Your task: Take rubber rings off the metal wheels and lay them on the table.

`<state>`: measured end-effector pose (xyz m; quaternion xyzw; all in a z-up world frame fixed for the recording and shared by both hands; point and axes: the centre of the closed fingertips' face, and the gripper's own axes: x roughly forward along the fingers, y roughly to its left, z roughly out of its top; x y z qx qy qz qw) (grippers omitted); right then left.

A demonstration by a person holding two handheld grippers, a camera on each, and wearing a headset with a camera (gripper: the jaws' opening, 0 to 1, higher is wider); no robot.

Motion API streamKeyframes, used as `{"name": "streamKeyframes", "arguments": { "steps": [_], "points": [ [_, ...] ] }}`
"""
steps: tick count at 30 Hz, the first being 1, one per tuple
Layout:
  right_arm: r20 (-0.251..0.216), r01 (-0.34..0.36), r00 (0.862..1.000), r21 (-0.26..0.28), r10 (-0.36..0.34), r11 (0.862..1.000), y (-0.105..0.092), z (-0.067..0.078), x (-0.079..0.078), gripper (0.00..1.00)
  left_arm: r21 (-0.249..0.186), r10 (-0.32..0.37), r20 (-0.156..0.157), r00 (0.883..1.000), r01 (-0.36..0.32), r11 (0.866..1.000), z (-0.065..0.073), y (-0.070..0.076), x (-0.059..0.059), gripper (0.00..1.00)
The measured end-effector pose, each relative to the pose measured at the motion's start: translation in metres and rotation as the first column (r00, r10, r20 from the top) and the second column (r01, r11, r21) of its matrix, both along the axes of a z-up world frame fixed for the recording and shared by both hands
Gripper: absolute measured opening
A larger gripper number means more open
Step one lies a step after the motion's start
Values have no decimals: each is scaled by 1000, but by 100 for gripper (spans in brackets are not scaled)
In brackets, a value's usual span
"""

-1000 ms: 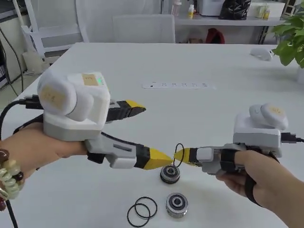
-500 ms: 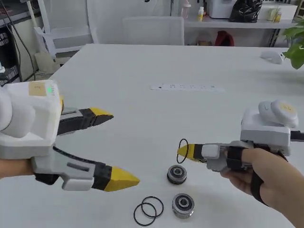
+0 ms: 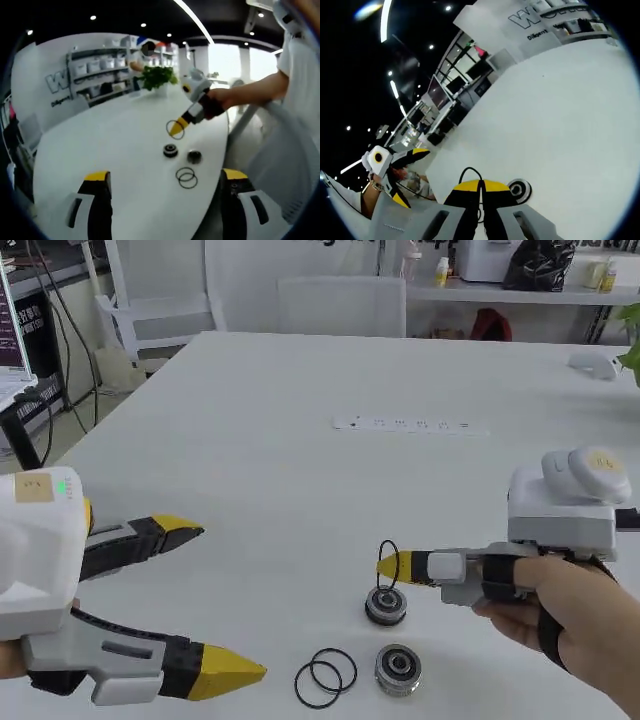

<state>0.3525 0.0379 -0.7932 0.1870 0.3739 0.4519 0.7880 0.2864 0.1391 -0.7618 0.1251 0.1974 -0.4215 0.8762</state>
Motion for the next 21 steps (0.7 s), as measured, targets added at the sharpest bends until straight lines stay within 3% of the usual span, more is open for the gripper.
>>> {"name": "streamKeyframes", "arguments": {
  "steps": [6,16,18,21],
  "points": [
    [25,-53,998,-67,54,996,5,-7,-9,0,-29,33,-31,999,-34,999,-9,0,-10,91],
    [30,-138,989,-141,144,980,15,-21,-25,0,-21,46,-50,998,-47,999,-16,0,-23,91],
    [12,-157,987,-140,160,978,16,-26,-28,0,-18,45,-51,998,-46,999,-16,-1,-25,90],
    [13,-185,982,-179,190,966,19,-33,-33,0,1,43,-53,998,-43,999,-19,1,-26,90]
  ]
}}
